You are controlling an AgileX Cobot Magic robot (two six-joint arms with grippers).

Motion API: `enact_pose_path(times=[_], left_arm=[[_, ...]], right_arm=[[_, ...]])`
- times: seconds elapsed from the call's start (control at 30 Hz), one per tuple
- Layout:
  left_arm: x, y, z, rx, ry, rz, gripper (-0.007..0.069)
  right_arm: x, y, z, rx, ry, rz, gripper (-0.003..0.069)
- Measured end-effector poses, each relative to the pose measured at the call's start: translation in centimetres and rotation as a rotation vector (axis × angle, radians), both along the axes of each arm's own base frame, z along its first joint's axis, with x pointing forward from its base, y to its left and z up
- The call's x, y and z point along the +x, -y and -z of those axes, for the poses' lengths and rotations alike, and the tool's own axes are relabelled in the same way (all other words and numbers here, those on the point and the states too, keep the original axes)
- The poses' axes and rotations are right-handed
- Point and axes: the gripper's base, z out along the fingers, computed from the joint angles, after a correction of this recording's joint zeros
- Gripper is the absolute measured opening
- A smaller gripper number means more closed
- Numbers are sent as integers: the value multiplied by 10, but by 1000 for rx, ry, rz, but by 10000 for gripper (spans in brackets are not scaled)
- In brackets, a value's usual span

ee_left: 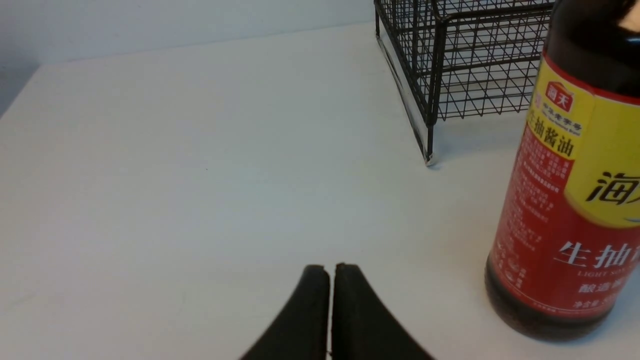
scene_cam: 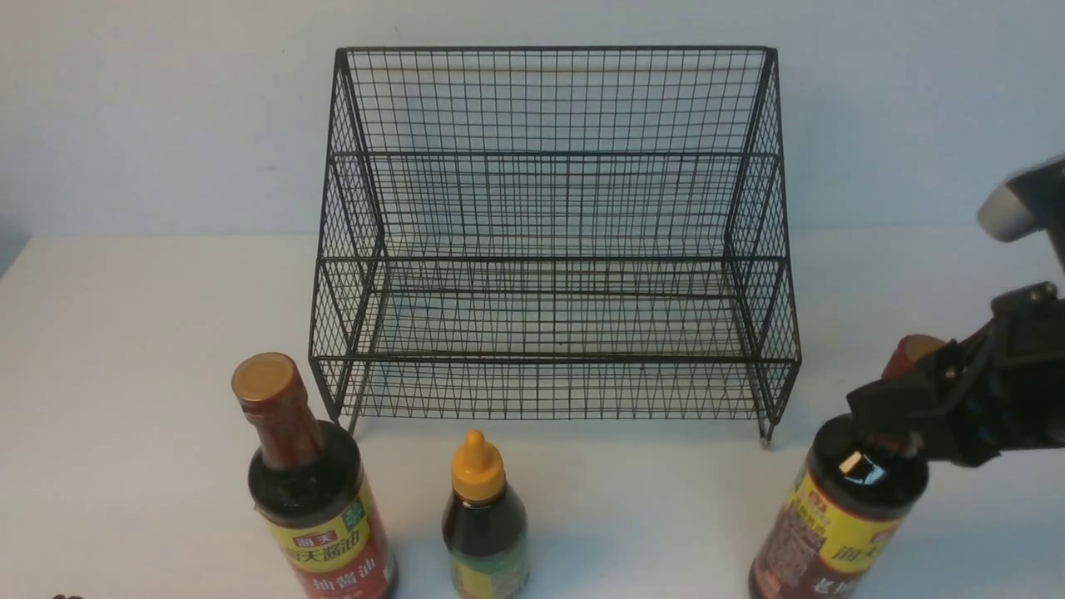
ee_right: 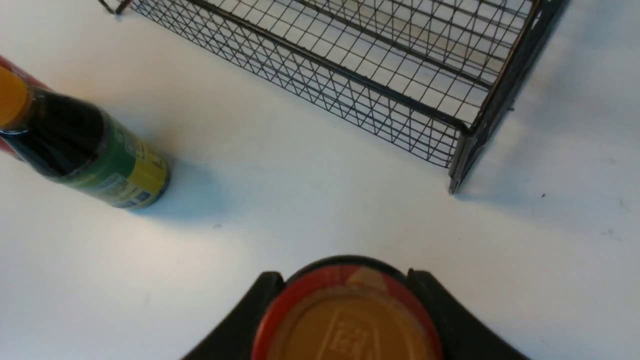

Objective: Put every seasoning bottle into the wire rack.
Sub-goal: Use the right arm to grab the condiment bottle closest to it, then use the right arm to put the condiment bottle back on the shelf

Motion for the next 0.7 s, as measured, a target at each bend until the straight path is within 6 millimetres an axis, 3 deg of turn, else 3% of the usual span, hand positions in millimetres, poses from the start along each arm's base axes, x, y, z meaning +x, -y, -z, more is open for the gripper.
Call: enact_pose_path(times=[0.17,0.27,0.33,0.37,0.43,0.47,0.6,0.7], left_arm=[[0,0,0,0,0,0,-4],[0,0,0,0,0,0,-4],[0,0,0,0,0,0,-4],[0,0,0,0,0,0,-4],[0,0,0,0,0,0,-4],[0,0,0,0,0,0,-4],[0,0,0,0,0,0,-4],[0,0,0,0,0,0,-4]], right_arm=[[-4,-2,-19,-17,-57,-61,281],[-4,-4,-54,-1,-10,-82,280],[-4,-4,-64,8,15,-81,279],[-4,-4,-87,26,87,-79,279],[-2,-5,-115,57,182,-75,279],[-1,-6,-117,61,188,-74,279],[12,-9,-150,121,324,-51,279],[36,-13,-167,167,427,-10,278]])
